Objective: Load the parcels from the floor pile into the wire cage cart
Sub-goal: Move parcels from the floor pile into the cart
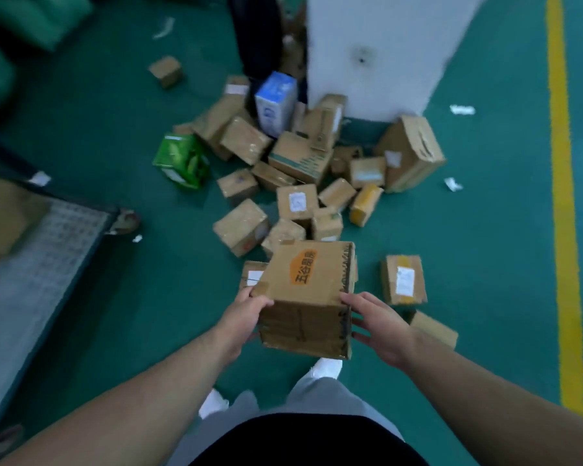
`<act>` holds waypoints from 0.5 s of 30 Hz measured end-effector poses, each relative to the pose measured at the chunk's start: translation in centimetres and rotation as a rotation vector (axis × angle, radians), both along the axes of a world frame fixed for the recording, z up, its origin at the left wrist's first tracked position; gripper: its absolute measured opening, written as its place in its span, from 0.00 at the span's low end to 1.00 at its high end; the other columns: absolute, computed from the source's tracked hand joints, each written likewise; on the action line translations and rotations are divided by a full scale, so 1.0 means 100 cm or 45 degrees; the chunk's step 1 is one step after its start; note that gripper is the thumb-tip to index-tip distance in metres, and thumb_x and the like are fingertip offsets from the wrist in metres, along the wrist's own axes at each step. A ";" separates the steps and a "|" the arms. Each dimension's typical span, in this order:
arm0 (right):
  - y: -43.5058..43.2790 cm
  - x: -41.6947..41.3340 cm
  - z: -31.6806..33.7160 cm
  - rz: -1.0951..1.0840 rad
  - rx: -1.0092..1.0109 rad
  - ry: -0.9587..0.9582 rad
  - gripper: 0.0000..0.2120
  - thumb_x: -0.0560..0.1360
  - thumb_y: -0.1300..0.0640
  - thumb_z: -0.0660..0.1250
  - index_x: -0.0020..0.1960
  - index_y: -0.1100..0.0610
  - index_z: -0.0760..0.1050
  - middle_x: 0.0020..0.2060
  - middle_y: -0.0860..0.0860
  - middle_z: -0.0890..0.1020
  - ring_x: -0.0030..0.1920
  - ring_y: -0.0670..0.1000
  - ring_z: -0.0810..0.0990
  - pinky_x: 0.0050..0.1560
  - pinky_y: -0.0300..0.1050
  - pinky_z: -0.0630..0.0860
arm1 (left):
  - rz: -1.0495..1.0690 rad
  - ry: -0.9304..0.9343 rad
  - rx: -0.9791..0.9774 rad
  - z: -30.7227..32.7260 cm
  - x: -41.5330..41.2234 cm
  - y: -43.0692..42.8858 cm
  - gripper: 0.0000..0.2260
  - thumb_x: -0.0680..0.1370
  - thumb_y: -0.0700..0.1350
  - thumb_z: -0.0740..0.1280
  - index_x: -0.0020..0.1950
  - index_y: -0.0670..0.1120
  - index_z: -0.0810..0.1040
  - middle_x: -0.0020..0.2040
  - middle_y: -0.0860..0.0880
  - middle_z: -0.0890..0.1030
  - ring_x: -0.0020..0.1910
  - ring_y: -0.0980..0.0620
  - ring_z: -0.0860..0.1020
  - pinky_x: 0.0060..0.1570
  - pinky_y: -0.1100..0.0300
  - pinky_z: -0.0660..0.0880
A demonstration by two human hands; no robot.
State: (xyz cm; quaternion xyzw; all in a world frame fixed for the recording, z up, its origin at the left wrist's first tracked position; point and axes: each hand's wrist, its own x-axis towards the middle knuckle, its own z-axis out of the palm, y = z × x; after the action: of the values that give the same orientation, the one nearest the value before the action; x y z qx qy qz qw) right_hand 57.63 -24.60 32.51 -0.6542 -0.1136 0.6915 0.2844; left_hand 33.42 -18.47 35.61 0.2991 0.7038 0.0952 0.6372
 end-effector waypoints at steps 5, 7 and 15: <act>0.037 -0.106 0.025 0.303 0.098 -0.066 0.13 0.78 0.48 0.71 0.59 0.54 0.80 0.60 0.51 0.83 0.64 0.52 0.77 0.69 0.57 0.69 | 0.297 0.010 0.130 0.024 -0.115 -0.027 0.12 0.81 0.47 0.65 0.64 0.53 0.74 0.55 0.50 0.80 0.53 0.51 0.77 0.49 0.53 0.73; 0.042 -0.162 0.033 0.407 0.145 -0.080 0.11 0.78 0.49 0.71 0.55 0.55 0.80 0.58 0.52 0.83 0.62 0.53 0.77 0.66 0.56 0.71 | 0.475 -0.012 0.167 0.033 -0.165 -0.044 0.11 0.81 0.46 0.66 0.64 0.51 0.74 0.53 0.49 0.80 0.51 0.51 0.77 0.44 0.55 0.73; 0.008 -0.378 0.052 0.590 0.292 -0.074 0.45 0.58 0.44 0.76 0.72 0.51 0.66 0.61 0.49 0.80 0.60 0.53 0.80 0.66 0.60 0.76 | 0.948 -0.077 0.128 0.058 -0.362 -0.139 0.10 0.81 0.52 0.67 0.57 0.47 0.80 0.56 0.47 0.83 0.55 0.47 0.79 0.51 0.53 0.76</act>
State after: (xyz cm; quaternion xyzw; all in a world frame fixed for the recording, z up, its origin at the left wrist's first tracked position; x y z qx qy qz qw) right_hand 19.83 -23.81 37.75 -0.5940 -0.3461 0.7016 0.1873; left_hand -2.81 -32.39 41.39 0.0506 0.7397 0.3635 0.5640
